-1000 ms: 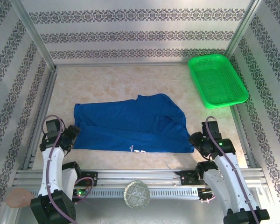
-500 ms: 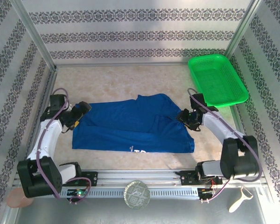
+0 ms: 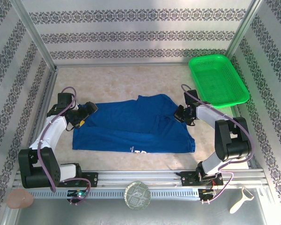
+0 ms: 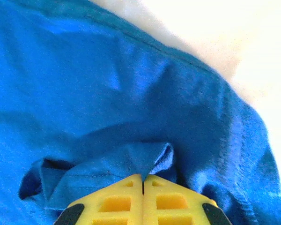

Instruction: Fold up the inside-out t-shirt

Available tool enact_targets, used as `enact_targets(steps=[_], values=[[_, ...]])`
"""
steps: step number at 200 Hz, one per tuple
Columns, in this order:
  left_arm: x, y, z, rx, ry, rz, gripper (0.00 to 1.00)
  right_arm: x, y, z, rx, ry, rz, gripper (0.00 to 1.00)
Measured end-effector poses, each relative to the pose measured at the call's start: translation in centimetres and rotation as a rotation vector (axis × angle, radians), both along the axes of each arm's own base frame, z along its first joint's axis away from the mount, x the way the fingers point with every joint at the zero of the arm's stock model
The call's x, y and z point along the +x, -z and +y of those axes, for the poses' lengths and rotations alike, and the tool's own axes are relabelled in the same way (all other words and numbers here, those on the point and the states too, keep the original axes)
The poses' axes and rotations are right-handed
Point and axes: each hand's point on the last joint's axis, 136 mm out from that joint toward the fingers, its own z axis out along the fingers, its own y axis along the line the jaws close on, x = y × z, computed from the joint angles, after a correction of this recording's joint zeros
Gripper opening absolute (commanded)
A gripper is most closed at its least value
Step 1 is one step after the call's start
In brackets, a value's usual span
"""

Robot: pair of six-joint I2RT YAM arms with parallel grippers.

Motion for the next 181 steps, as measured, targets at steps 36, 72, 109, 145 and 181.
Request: enact_targets(steps=[36, 72, 109, 145, 181], values=[[0.2, 0.4, 0.1, 0.002, -0.002, 0.008, 1.00, 2.4, -1.9, 0.1, 0.014, 0.012, -0.056, 0.57], [0.9, 1.9, 0.9, 0.038, -0.013, 0.063, 1.00, 4.1, -3.6, -1.0, -0.029, 0.021, -0.107, 0.60], [4.3, 1.4, 2.4, 0.074, -0.025, 0.058, 1.00, 9.5, -6.1, -0.5, -0.053, -0.045, -0.189, 0.62], [6.5, 1.4, 4.1, 0.093, -0.053, 0.057, 1.00, 15.2, -3.6, 1.7, -0.066, -0.167, -0.182, 0.64], [7.6, 1.5, 4.7, 0.097, -0.060, 0.060, 1.00, 16.8, -0.2, 5.1, -0.065, -0.292, -0.119, 0.61]])
